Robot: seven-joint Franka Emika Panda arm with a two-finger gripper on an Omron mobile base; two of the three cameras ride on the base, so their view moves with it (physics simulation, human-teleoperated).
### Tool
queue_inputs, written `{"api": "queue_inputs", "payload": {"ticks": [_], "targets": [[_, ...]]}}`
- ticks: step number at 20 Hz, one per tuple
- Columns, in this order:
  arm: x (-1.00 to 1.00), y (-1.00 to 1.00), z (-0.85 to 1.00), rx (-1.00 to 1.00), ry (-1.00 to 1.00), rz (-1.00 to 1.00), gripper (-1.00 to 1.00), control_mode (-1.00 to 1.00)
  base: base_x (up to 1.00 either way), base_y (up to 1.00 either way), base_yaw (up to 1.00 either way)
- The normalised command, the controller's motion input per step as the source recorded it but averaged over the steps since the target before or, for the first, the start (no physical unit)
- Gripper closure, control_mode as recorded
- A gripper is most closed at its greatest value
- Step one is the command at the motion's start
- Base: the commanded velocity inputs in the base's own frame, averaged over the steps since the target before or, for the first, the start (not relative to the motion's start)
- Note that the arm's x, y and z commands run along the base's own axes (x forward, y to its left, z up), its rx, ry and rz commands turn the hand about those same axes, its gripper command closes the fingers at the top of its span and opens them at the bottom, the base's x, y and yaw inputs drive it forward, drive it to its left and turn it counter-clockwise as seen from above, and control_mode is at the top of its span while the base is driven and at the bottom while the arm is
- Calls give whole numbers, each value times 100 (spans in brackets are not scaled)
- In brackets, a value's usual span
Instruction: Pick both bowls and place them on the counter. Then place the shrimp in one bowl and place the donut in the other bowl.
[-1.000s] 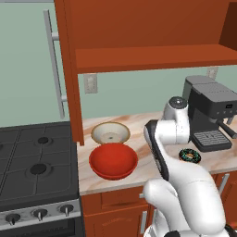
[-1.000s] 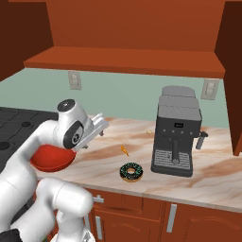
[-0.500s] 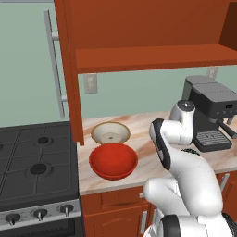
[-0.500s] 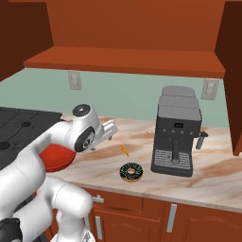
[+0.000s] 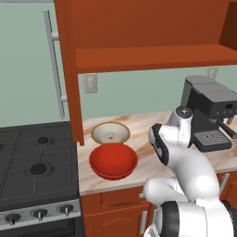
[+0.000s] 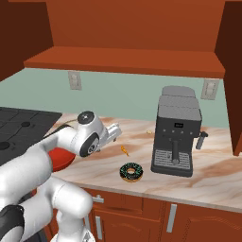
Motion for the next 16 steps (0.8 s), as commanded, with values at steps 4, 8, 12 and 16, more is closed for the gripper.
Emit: {"api": "queue_inputs", "payload": {"ticks": [4,8,12,16], "targets": [[19,-21,-6,1,4,0,-100,-100,0,0,0],[23,-16,-6,5,2,0,-100,-100,0,0,0],[19,-7,-11,6,4,0,-100,-100,0,0,0],[10,-18,-18,8,6,0,-100,-100,0,0,0]]}}
